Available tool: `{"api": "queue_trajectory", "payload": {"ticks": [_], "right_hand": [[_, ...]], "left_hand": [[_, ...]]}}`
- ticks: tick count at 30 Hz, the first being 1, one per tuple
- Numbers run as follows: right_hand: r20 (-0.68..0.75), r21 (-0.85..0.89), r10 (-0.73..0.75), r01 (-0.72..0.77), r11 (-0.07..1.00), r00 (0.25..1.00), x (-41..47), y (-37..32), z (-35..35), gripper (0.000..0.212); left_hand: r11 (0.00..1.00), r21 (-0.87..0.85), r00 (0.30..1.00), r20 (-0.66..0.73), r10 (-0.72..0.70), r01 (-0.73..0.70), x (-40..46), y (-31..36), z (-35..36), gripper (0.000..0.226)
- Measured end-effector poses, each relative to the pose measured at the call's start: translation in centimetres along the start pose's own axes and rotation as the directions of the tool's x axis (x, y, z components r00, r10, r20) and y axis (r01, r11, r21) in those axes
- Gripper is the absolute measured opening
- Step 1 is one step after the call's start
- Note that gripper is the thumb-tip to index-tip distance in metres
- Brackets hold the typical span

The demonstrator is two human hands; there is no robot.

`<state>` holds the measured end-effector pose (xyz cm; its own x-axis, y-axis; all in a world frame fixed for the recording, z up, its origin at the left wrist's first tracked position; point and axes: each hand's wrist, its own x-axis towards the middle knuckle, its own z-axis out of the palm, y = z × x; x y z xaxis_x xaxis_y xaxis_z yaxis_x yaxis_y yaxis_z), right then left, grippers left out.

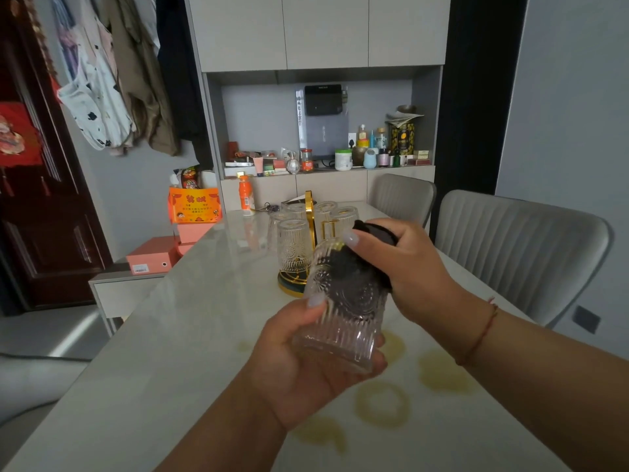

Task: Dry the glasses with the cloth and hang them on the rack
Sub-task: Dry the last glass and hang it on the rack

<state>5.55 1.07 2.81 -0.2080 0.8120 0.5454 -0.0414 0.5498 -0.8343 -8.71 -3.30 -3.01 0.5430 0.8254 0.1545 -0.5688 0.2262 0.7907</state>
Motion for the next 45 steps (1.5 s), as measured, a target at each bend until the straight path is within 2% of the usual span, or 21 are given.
{"api": "queue_trajectory", "payload": {"ticks": [2,4,6,7,9,10,12,14,18,20,22,24,27,28,30,32,33,36,39,41,45], "right_hand": [[-0.036,-0.083,-0.011,0.008,0.997,0.999,0.2,0.0,-0.1,0.047],[-0.053,-0.377,-0.12,0.091,0.922,0.991,0.5,0.0,-0.3,0.046],[-0.001,-0.666,-0.239,0.177,0.724,0.971,0.3,0.1,0.1,0.043],[0.026,-0.727,-0.28,0.211,0.654,0.96,0.1,0.2,0.5,0.043],[0.043,-0.737,-0.318,0.245,0.63,0.947,-0.3,0.1,1.2,0.043],[0.044,-0.723,-0.326,0.256,0.642,0.944,-0.3,-0.1,1.3,0.043],[0.051,-0.669,-0.328,0.277,0.69,0.943,-0.1,-0.3,1.2,0.043],[0.089,-0.543,-0.328,0.322,0.776,0.94,0.3,-0.3,0.8,0.046],[0.141,-0.178,-0.29,0.313,0.933,0.946,0.5,0.3,0.1,0.057],[0.139,-0.105,-0.252,0.268,0.958,0.958,0.6,0.5,0.1,0.06],[0.11,-0.155,-0.222,0.237,0.959,0.969,0.7,0.6,0.1,0.061],[0.046,-0.338,-0.195,0.199,0.92,0.98,0.8,1.0,0.1,0.057],[-0.062,-0.63,-0.19,0.109,0.769,0.98,0.6,1.4,0.8,0.046],[-0.074,-0.666,-0.201,0.102,0.739,0.977,0.5,1.3,1.2,0.045],[-0.075,-0.684,-0.228,0.116,0.721,0.971,0.2,1.2,1.7,0.043],[-0.058,-0.666,-0.264,0.16,0.729,0.963,0.4,1.1,1.6,0.044],[-0.042,-0.643,-0.285,0.193,0.741,0.958,0.5,0.9,1.5,0.046],[0.007,-0.492,-0.322,0.284,0.823,0.947,0.8,0.7,0.7,0.058],[0.041,-0.296,-0.301,0.299,0.907,0.953,0.7,0.7,0.0,0.054],[0.087,-0.2,-0.283,0.295,0.934,0.955,0.3,1.0,-0.2,0.042],[0.108,-0.206,-0.329,0.345,0.916,0.938,-0.3,1.6,-0.4,0.041]], "left_hand": [[0.997,0.066,0.999,-0.025,-0.023,0.025,0.0,0.3,-0.3,0.083],[0.929,0.371,0.98,-0.184,0.08,-0.006,0.3,0.7,-0.4,0.073],[0.712,0.702,0.922,-0.276,0.271,0.001,0.7,0.9,-0.2,0.077],[0.61,0.793,0.897,-0.277,0.346,0.009,0.8,0.8,0.0,0.079],[0.452,0.892,0.848,-0.24,0.472,0.001,0.8,0.5,0.5,0.069],[0.419,0.908,0.833,-0.224,0.507,-0.011,0.7,0.4,0.6,0.06],[0.479,0.875,0.844,-0.203,0.496,-0.071,0.6,0.7,0.4,0.047],[0.629,0.767,0.9,-0.179,0.398,-0.125,0.5,1.0,-0.1,0.041],[0.921,0.358,0.986,-0.011,0.167,-0.152,0.2,0.5,-0.7,0.053],[0.976,0.179,0.993,0.028,0.119,-0.122,0.2,0.3,-1.1,0.072],[0.971,0.216,0.994,-0.009,0.107,-0.103,0.4,0.1,-1.3,0.072],[0.89,0.447,0.975,-0.146,0.168,-0.087,0.5,0.3,-0.9,0.07],[0.482,0.87,0.855,-0.324,0.405,0.101,0.6,0.2,-0.1,0.085],[0.37,0.917,0.823,-0.322,0.468,0.148,0.6,0.0,0.1,0.087],[0.304,0.94,0.783,-0.306,0.541,0.157,0.7,-0.2,0.1,0.08],[0.339,0.936,0.778,-0.282,0.562,0.095,0.8,0.0,-0.3,0.067],[0.404,0.914,0.807,-0.262,0.529,0.032,0.8,0.3,-0.4,0.059],[0.71,0.694,0.924,-0.181,0.336,-0.122,0.6,0.9,-0.2,0.041],[0.91,0.397,0.981,-0.095,0.17,-0.119,0.5,0.4,-0.3,0.049],[0.965,0.255,0.996,-0.041,0.078,-0.065,0.5,0.3,-0.7,0.061],[0.965,0.261,0.998,0.057,0.002,-0.017,0.4,0.5,-1.2,0.063]]}}
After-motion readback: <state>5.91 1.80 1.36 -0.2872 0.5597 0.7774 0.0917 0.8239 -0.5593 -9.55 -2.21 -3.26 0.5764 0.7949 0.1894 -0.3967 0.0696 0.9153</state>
